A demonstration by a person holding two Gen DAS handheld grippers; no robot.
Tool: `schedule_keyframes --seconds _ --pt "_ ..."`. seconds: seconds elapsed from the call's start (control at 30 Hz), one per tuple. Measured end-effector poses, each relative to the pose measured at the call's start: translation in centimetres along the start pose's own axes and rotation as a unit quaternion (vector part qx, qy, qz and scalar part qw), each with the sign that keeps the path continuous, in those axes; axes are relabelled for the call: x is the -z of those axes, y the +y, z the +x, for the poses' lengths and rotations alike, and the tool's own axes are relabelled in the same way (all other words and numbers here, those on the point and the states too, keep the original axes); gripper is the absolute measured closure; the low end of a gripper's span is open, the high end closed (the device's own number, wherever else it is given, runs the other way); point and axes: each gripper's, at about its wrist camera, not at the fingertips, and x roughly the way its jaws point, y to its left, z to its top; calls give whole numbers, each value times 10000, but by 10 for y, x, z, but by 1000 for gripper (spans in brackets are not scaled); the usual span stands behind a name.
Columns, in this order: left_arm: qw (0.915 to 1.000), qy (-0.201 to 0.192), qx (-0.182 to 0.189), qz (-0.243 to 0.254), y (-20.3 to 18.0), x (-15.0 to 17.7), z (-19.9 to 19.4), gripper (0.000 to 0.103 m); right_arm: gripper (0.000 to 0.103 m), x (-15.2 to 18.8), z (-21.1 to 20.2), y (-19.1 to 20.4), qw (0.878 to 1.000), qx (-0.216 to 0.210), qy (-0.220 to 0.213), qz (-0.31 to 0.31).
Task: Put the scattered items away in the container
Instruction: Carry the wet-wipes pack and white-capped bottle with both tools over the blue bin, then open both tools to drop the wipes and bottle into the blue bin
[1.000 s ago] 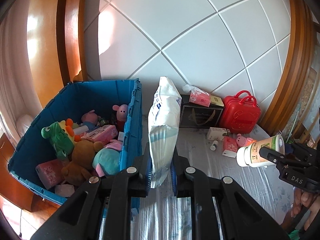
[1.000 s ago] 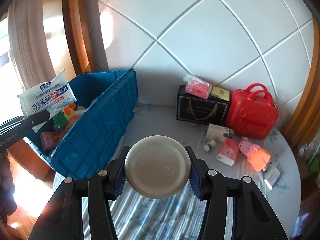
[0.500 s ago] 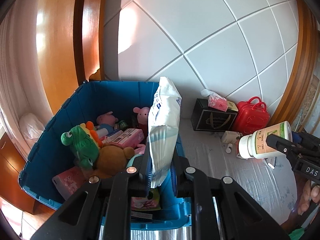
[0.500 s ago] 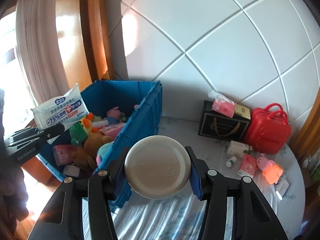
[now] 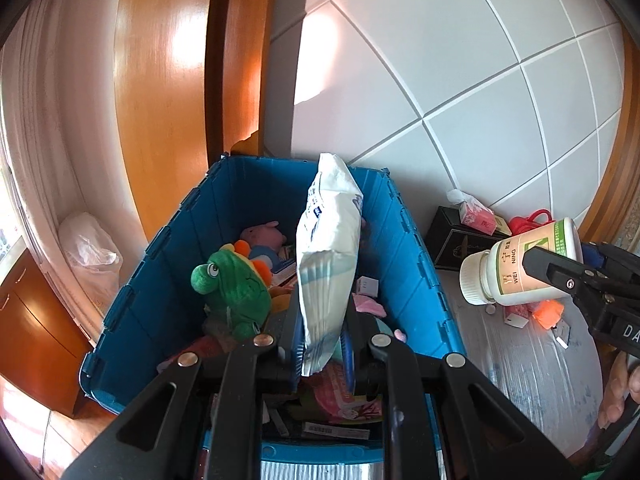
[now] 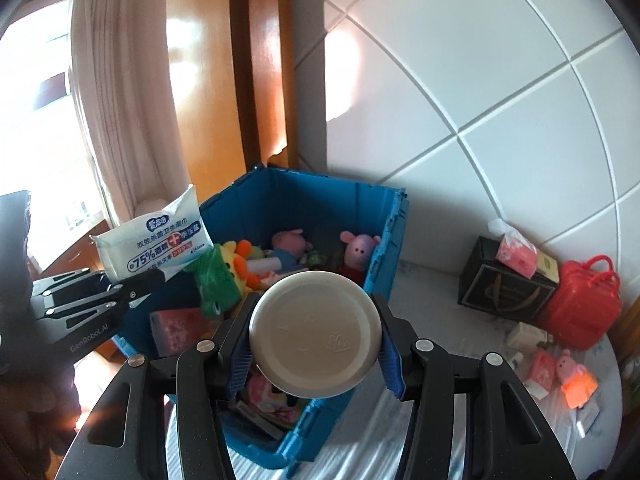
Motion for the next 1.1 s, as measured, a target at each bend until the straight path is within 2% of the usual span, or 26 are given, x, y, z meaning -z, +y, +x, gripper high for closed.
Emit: schedule_keyframes --seconds 0.27,0.6,0.9,0.93,0.97,1.0,1.03,1.1 --pt "9999 74 -77 -117 35 -1 10 88 51 -26 34 32 9998 -210 51 -30" --pt "9999 141 -17 -93 57 -7 23 88 51 -50 76 66 9992 -305 206 -170" --pt "9993 231 -36 -290 80 -13 33 87 50 -66 117 75 9987 -368 309 -164" --pt "9990 273 -45 -342 81 -15 35 78 49 -69 122 75 9987 -363 315 -190" --pt "9987 326 -100 -379 82 -15 37 40 32 -72 126 73 9989 -277 327 -180" --pt "9983 338 -199 -427 83 -15 38 19 9 -73 128 69 9992 -257 299 -100" --pt "9981 265 -279 -480 85 -15 36 1 7 -74 126 66 9993 -275 256 -34" --pt "9981 190 -323 -490 87 -14 33 1 8 -71 124 65 9994 -204 250 -118"
